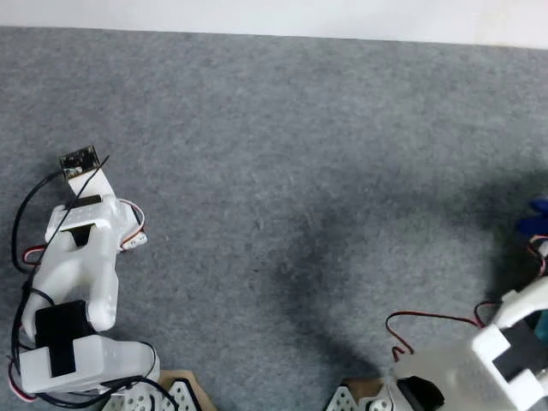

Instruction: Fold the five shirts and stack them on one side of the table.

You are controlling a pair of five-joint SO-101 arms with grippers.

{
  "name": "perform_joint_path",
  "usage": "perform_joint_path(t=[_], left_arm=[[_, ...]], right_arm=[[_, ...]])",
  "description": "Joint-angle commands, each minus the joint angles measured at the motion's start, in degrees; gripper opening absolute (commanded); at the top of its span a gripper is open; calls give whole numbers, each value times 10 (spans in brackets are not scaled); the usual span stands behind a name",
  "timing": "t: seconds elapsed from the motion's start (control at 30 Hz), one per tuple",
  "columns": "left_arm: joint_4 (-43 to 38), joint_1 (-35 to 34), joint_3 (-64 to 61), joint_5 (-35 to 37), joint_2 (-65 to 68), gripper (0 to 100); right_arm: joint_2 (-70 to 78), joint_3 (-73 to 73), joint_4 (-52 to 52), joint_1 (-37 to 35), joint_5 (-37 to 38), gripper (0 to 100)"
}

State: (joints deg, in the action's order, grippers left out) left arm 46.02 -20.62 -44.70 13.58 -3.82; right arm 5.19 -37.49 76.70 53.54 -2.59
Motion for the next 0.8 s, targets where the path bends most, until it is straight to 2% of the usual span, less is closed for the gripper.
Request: perform_joint_path(t=[0.0,0.23,0.37,0.47,0.57,0.7,0.77], left_arm=[[-17,16,1,-5,-9,6],[-16,16,1,-5,-9,6],[-18,16,-6,-5,-10,6],[-18,16,-6,-5,-10,6],[-18,16,-7,-5,-10,6],[-18,16,-7,-5,-10,6],[-17,16,-7,-5,-10,6]], right_arm=[[-39,-97,76,59,3,8],[-38,-202,175,145,5,8],[-37,-216,204,170,4,8],[-34,-212,200,160,3,8],[-33,-212,182,110,0,7],[-34,-212,104,59,-57,7],[-35,-214,73,44,-60,7]])
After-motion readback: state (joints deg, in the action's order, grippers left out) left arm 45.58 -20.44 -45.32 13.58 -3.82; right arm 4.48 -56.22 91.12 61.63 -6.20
